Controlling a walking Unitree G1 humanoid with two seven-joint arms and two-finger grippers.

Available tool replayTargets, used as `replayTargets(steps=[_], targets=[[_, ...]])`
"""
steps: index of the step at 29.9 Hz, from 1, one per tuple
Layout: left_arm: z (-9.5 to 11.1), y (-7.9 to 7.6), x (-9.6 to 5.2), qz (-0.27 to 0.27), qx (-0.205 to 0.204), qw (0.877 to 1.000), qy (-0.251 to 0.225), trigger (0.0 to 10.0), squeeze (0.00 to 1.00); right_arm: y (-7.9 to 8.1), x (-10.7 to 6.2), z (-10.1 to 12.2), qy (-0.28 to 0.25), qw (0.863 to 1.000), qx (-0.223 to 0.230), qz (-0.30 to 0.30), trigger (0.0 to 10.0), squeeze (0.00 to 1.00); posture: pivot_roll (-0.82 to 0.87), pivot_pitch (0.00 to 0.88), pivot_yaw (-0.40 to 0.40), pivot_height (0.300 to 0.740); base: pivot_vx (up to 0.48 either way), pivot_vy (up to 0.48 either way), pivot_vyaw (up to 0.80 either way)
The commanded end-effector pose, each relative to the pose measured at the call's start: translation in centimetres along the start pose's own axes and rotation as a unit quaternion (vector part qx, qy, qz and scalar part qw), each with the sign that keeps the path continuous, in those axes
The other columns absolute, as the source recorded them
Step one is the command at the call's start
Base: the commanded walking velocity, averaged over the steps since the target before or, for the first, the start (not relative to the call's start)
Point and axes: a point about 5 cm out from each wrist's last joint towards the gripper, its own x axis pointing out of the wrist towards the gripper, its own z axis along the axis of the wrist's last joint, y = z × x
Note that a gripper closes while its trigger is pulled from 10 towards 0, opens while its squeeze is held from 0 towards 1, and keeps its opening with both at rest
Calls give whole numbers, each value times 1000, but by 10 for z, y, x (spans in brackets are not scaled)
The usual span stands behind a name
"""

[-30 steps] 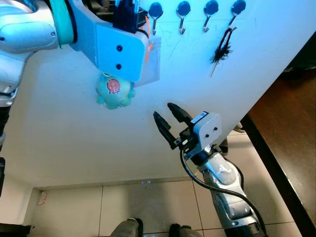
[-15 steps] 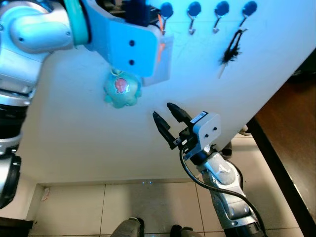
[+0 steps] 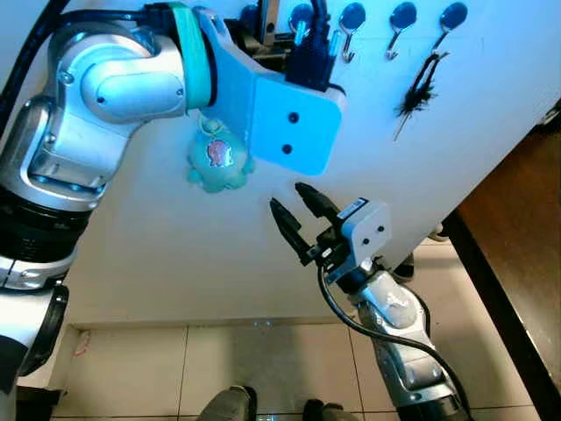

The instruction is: Hang keys on a hook

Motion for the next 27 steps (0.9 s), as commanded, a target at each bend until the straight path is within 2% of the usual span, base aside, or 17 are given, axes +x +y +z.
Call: replayTargets(steps=[1,6,9,11,12,14,15,21,22,23,27], targets=[[2,-5,2,-9,2,1000,-4,10000,0,4,-1,-3,5,1000,2,8,10000,0,204,131,112,740,0,0,0],[-1,-10,0,-14,6,1000,8,10000,0,4,-1,-3,6,1000,2,7,10000,0,201,131,117,740,0,0,0],[-18,-15,-3,-23,33,997,58,10000,0,4,-1,-3,6,1000,2,5,10000,0,201,131,120,740,0,0,0],[-20,-15,-4,-25,36,997,65,10000,0,4,-1,-3,6,1000,2,5,10000,0,202,132,120,740,0,0,0],[-23,-16,-4,-27,35,996,73,10000,322,4,-1,-3,5,1000,2,5,10000,0,203,131,121,740,0,0,0],[-26,-15,-6,-28,36,996,81,10000,322,4,-1,-3,5,1000,2,5,10000,0,203,131,121,740,0,0,0],[-29,-14,-7,-26,31,995,89,10000,1000,4,-1,-3,5,1000,3,5,10000,0,204,132,121,740,0,0,0],[-34,-8,-9,-4,27,994,108,10000,1000,4,-1,-3,5,1000,3,5,10000,0,204,133,120,740,0,0,0],[-36,-6,-9,0,27,993,114,10000,773,4,-1,-3,5,1000,3,5,10000,0,203,134,119,740,0,0,0],[-38,-4,-11,5,29,992,123,10000,0,4,-2,-3,5,1000,3,5,10000,0,201,135,119,740,0,0,0],[-42,1,-15,8,37,990,134,10000,0,4,-2,-3,5,1000,2,5,10000,0,200,136,118,740,0,0,0]])
